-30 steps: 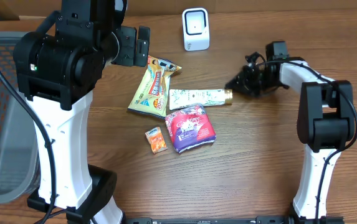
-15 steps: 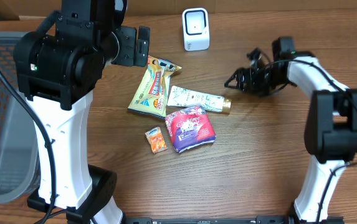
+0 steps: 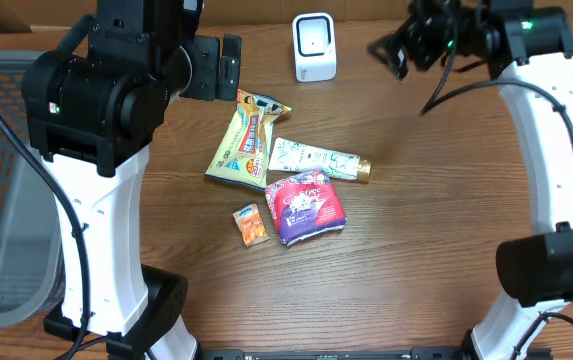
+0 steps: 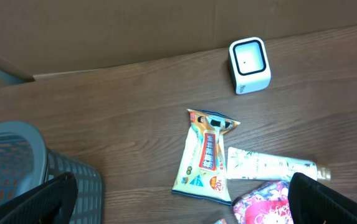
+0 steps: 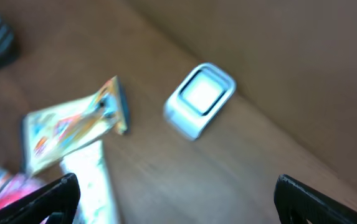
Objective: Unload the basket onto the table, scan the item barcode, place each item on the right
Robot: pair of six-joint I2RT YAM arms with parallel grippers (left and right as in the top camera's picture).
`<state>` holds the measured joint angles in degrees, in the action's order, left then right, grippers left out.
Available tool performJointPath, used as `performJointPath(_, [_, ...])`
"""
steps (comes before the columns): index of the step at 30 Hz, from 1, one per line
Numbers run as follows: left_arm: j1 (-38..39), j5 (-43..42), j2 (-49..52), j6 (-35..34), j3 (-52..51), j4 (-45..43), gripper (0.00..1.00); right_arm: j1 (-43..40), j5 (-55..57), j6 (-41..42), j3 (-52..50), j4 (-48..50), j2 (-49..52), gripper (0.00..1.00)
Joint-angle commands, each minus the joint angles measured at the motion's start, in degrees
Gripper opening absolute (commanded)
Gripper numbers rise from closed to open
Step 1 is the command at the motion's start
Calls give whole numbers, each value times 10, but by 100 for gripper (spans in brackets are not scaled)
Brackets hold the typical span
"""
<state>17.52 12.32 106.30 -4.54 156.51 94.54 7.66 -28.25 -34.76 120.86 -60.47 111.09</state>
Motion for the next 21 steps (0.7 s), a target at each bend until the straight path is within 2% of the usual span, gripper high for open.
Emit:
performJointPath(1, [-3, 36, 3, -6, -2, 1, 100, -3, 48, -84, -9, -29, 1, 100])
performJointPath(6, [-3, 61, 3, -6, -1, 8, 100, -1, 50, -107, -9, -60, -9, 100])
performJointPath(9, [-2, 61, 3, -6, -2, 10, 100, 4, 48, -111, -47, -54, -10, 100])
performJointPath(13, [-2, 61, 3, -9, -2, 10, 100, 31, 94, -123, -172, -18, -31, 100])
performJointPath(15, [-2, 61, 3, -9, -2, 14, 100, 62, 174, -151, -273, 10, -52, 100])
performJointPath(18, [-2, 60, 3, -16, -2, 15, 100, 96, 227, -174, -337, 3, -63, 100])
performJointPath(21, [-2, 57, 3, -22, -2, 17, 100, 115, 225, -193, -370, -9, -66, 100])
